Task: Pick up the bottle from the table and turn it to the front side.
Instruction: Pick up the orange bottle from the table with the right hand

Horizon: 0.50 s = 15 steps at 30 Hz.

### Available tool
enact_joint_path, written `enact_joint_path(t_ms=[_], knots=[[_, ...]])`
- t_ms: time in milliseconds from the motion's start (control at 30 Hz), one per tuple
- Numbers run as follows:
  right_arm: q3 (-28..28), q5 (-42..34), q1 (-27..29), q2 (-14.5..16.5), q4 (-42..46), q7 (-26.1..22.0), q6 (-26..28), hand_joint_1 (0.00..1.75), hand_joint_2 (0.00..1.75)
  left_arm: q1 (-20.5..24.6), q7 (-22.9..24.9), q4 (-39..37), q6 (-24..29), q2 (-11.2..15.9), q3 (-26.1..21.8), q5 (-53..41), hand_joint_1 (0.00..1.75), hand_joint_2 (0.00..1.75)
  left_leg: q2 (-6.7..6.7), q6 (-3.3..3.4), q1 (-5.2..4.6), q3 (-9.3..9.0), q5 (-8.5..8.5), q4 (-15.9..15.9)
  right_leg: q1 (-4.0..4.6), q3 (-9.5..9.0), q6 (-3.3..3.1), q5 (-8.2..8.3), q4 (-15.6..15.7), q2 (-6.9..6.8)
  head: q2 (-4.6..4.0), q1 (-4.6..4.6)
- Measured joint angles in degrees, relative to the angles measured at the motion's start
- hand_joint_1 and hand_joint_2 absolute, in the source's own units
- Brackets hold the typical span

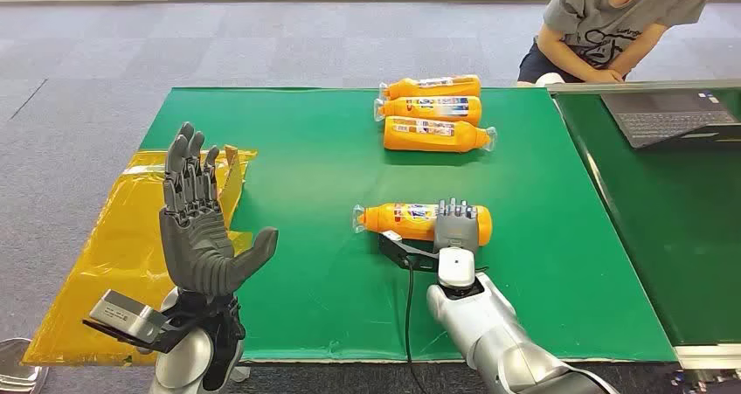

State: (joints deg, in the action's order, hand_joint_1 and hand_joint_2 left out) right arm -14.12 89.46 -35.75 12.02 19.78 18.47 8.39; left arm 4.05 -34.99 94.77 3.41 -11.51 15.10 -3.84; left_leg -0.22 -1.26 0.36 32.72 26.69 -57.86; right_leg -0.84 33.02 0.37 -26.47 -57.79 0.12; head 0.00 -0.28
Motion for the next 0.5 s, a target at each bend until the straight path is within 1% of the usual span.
enact_joint_path(t_ms=[33, 67, 100, 133, 500], knots=[[0.0, 0.0, 0.0, 0.0, 0.0, 0.0, 0.0, 0.83, 1.75, 0.0, 0.0, 0.0, 0.0, 0.0, 0.0, 0.0, 0.00, 1.75, 0.00, 0.00, 0.00, 0.00, 0.00, 0.0, 0.00, 0.00, 0.00, 0.00, 0.0, 0.00, 0.00, -0.01], [0.0, 0.0, 0.0, 0.0, 0.0, 0.0, 0.0, 1.06, 1.75, 0.0, 0.0, 0.0, 0.0, 0.0, 0.0, 0.0, 0.00, 1.75, 0.00, 0.00, 0.00, 0.00, 0.00, 0.0, 0.00, 0.00, 0.00, 0.00, 0.0, 0.00, 0.00, -0.01], [0.0, 0.0, 0.0, 0.0, 0.0, -0.1, -0.1, 1.49, 1.75, 0.0, 0.0, 0.0, 0.0, 0.0, 0.0, 0.0, 0.00, 1.75, 0.00, 0.00, 0.00, 0.00, 0.00, 0.0, 0.00, 0.00, 0.00, 0.00, 0.0, 0.00, 0.00, -0.01], [0.1, 0.0, 0.0, 0.0, 0.0, -0.2, -0.2, 1.75, 1.75, 0.0, 0.0, 0.0, 0.0, -0.1, 0.0, -0.1, 0.00, 1.75, 0.00, 0.00, 0.00, 0.00, 0.00, 0.0, 0.00, 0.00, 0.00, 0.00, 0.0, 0.00, 0.00, -0.01], [0.2, 0.5, -1.1, 0.0, 0.0, -0.9, -0.1, 1.75, 1.75, 0.0, 0.0, 0.2, 0.1, -0.1, -0.1, -0.3, 0.00, 1.75, 0.01, 0.00, 0.00, -0.09, 0.00, 0.0, 0.02, -0.09, 0.00, 0.00, 0.0, 0.02, 0.00, -0.01]])
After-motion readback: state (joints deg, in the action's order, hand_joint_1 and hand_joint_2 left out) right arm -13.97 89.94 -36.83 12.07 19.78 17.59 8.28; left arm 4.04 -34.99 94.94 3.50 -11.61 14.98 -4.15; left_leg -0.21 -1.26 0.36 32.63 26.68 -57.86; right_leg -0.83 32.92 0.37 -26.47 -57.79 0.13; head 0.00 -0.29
